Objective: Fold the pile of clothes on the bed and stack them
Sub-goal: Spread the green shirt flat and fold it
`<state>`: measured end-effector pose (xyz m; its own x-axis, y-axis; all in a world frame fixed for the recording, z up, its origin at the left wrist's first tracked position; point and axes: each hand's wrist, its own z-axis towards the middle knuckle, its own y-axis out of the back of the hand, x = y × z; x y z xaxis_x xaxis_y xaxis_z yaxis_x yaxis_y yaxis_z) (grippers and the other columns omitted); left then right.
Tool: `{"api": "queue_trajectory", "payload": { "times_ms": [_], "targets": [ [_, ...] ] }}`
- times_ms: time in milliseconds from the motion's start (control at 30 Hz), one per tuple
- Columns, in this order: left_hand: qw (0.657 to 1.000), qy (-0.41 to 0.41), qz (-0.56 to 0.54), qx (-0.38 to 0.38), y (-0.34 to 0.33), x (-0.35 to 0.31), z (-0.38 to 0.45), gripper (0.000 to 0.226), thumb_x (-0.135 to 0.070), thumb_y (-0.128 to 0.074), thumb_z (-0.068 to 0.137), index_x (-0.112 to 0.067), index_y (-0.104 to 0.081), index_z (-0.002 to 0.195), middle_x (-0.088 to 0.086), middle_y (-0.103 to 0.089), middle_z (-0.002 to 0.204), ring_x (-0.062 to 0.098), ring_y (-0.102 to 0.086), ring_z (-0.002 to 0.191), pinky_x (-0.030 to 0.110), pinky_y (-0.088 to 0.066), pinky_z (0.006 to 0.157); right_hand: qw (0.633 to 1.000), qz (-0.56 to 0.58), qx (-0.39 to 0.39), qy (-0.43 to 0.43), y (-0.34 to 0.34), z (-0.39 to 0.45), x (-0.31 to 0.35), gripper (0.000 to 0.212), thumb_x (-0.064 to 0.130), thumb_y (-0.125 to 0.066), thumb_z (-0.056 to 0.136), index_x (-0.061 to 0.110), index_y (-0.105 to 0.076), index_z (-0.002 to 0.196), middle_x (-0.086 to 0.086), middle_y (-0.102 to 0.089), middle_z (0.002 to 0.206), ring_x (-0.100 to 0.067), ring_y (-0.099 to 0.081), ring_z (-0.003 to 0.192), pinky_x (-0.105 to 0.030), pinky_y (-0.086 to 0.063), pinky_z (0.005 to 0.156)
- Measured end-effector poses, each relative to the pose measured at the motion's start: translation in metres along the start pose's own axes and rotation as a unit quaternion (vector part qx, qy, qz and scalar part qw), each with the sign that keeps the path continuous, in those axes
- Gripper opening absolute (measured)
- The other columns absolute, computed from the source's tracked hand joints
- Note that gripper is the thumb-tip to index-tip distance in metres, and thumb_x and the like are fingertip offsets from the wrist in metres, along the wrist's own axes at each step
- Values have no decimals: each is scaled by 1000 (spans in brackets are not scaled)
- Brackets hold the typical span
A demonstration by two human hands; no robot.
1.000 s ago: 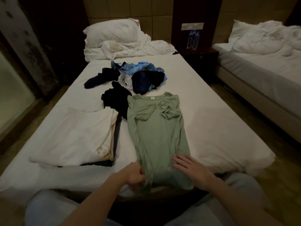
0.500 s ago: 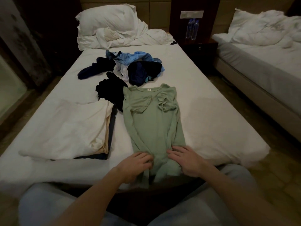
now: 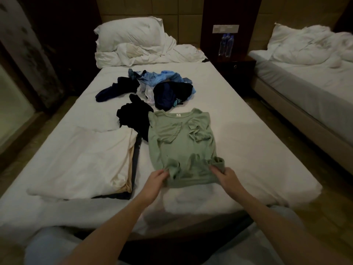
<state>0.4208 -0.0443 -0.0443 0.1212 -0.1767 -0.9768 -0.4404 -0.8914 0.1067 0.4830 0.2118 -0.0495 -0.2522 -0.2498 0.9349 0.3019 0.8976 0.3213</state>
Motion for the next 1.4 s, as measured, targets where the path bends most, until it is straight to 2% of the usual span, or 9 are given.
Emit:
{"api": "queue_trajectory", "payload": {
  "times_ms": [167,333,533,767,967,1133,1233,1300,1400],
  "targets": [
    [994,2,-74,-75,22,-39,44,61,-61,-58,83,-17,-63,125,-3,-68,121,14,-63,114,37,-50,102,994,69,-82,-7,-2,43,55,36,44,-62,93,9,-68,95,-7,-67,91,-21,-62,83,-35,-46,73],
    [987,-4,-130,-98,44,-69,107,43,-25,-63,95,-12,-53,134,6,-65,127,23,-63,117,41,-51,101,995,45,-55,74,3,108,104,24,36,-57,98,20,-52,114,8,-58,102,-8,-56,93,-27,-43,74],
    [981,13,-156,-115,67,-100,193,16,-12,-52,102,-15,-65,112,5,-71,107,19,-68,98,29,-56,78,993,41,-47,97,-6,209,128,25,27,-57,100,2,-58,97,-9,-60,87,-16,-52,78,-34,-42,72],
    [942,-2,286,-176,107,-69,326,40,-37,-54,98,-4,-55,75,27,-60,106,41,-60,96,45,-51,86,986,-54,-154,26,-19,337,105,28,38,-62,94,22,-60,71,-6,-63,79,-30,-59,81,-40,-45,71],
    [847,33,517,-122,105,-23,396,49,-38,-47,98,-13,-42,140,14,-49,130,33,-47,120,43,-47,92,972,-192,-123,-63,-37,402,51,22,45,-52,97,24,-57,103,-4,-59,105,-32,-55,105,-43,-45,86],
    [791,23,602,-106,94,-42,401,10,-26,-47,92,-16,-49,90,8,-58,111,31,-49,109,40,-41,87,943,-324,-34,-60,-39,407,35,28,43,-54,95,20,-51,110,-6,-58,114,-30,-53,104,-40,-43,84],
    [838,16,535,-109,94,-48,392,15,-26,-45,95,-13,-51,91,8,-56,107,31,-50,107,41,-43,89,960,-274,-23,-51,-30,402,54,18,37,-58,96,20,-55,95,-9,-60,104,-28,-53,95,-38,-45,80],
    [939,51,324,-103,101,-57,376,24,-32,-46,91,-13,-60,96,8,-61,106,31,-57,104,47,-47,93,960,-278,-35,-13,-25,389,72,15,35,-54,99,20,-51,94,-7,-50,101,-32,-48,103,-37,-37,79],
    [985,80,78,-135,112,-81,344,30,-34,-49,78,-15,-64,95,14,-66,106,34,-62,102,52,-48,97,976,-209,-39,42,-16,353,103,14,27,-53,100,16,-51,92,-6,-50,96,-31,-50,99,-35,-36,73]
  ]
}}
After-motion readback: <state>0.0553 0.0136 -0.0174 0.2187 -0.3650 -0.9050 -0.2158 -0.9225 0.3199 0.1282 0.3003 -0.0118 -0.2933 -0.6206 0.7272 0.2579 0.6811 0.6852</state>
